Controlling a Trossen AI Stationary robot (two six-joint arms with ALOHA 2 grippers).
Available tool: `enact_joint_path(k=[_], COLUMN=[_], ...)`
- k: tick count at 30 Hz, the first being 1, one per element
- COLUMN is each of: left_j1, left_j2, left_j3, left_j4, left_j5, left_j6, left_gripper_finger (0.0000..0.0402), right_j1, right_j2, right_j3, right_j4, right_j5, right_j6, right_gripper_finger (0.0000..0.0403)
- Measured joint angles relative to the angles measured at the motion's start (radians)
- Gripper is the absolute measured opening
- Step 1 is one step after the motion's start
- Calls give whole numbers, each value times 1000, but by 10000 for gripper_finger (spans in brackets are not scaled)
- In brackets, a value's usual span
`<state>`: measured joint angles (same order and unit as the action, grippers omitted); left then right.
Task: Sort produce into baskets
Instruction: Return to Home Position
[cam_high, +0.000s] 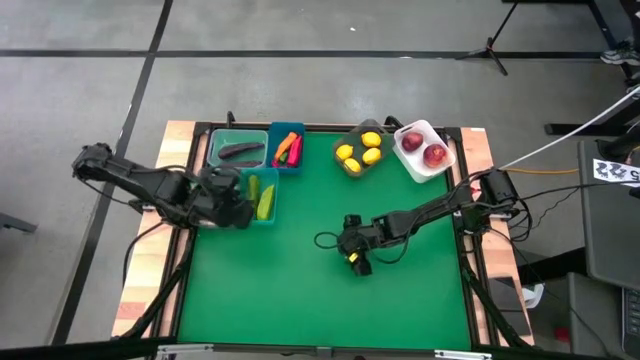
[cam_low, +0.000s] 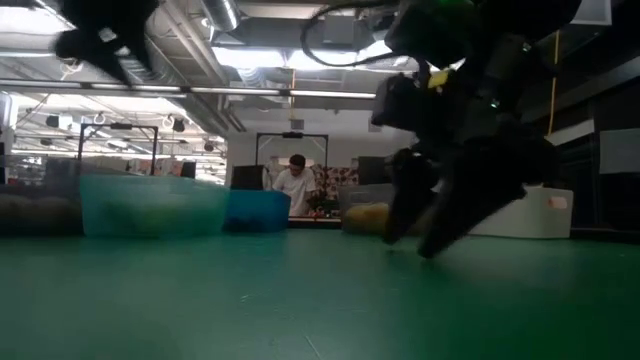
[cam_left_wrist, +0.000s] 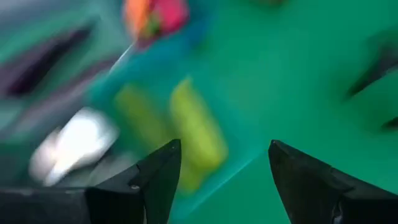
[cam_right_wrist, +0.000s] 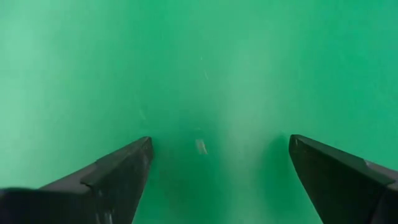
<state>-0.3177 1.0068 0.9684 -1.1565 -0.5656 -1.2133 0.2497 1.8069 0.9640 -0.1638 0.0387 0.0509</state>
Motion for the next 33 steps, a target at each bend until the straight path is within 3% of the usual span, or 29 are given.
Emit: enact_joint_path(k=[3, 7, 10, 16, 20, 23, 33], left_j1=[-57, -128, -183, -295, -331, -332, -363], left_j2=[23, 25, -2, -73, -88, -89, -137], left_j3=[0, 0, 0, 0, 0, 0, -19], left_j4=[216, 395, 432, 436, 434, 436, 547], left_j5=[-124, -212, -242, -386, -381, -382, -383], left_j6=[168, 362, 438, 434, 481, 464, 690], left_gripper_finger=[232, 226, 226, 226, 226, 226, 226], right_j1=[0, -5, -8, -7, -7, -8, -8], right_j2=[-20, -128, -262, -594, -832, -992, -1363], right_j3=[0, 1, 1, 1, 2, 3, -11], right_j4=[76, 92, 67, -49, -193, -308, -378], right_j5=[-76, -120, -118, -112, -41, 49, 48], right_j6=[-28, -60, -107, -172, -209, -113, -31], right_gripper_finger=[376, 376, 376, 376, 376, 376, 376])
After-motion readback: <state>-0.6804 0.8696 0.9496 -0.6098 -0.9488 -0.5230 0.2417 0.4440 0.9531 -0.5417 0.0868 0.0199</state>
